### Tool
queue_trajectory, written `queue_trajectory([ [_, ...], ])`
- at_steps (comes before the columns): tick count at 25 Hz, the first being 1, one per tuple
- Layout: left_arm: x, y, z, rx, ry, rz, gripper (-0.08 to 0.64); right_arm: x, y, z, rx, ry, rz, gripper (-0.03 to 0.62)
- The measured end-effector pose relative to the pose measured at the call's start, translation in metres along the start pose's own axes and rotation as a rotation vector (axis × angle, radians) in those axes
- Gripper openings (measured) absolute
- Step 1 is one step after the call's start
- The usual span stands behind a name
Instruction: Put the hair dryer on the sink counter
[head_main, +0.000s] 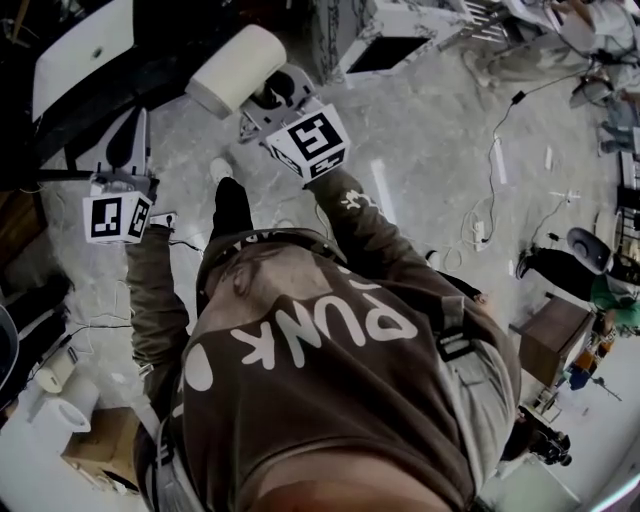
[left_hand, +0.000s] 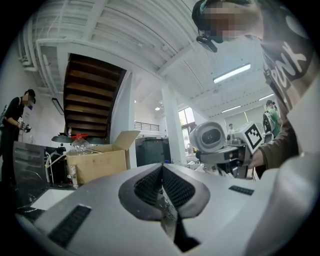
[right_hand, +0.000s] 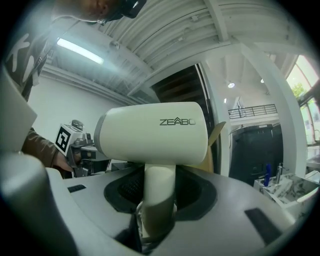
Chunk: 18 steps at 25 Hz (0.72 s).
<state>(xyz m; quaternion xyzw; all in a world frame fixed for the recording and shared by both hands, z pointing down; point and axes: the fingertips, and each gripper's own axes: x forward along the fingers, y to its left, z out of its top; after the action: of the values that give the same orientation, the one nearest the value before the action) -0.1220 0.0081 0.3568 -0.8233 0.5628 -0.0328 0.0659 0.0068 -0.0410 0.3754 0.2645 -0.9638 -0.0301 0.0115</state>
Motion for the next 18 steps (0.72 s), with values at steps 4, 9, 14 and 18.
queue_trajectory([
  [4,0.037,0.054,-0.017,-0.019,0.006,-0.003,-0.003,0.056,-0.026,-0.008,0.013,0.035,-0.014,0.153],
  [9,0.077,0.110,-0.035,-0.030,0.020,-0.024,-0.003,0.115,-0.052,-0.013,0.030,0.079,-0.041,0.153],
  [14,0.109,0.157,-0.051,-0.045,0.030,-0.050,-0.003,0.172,-0.077,-0.026,0.073,0.150,-0.078,0.153],
  [18,0.128,0.188,-0.065,-0.069,0.034,-0.068,-0.003,0.213,-0.094,-0.042,0.116,0.224,-0.110,0.153],
])
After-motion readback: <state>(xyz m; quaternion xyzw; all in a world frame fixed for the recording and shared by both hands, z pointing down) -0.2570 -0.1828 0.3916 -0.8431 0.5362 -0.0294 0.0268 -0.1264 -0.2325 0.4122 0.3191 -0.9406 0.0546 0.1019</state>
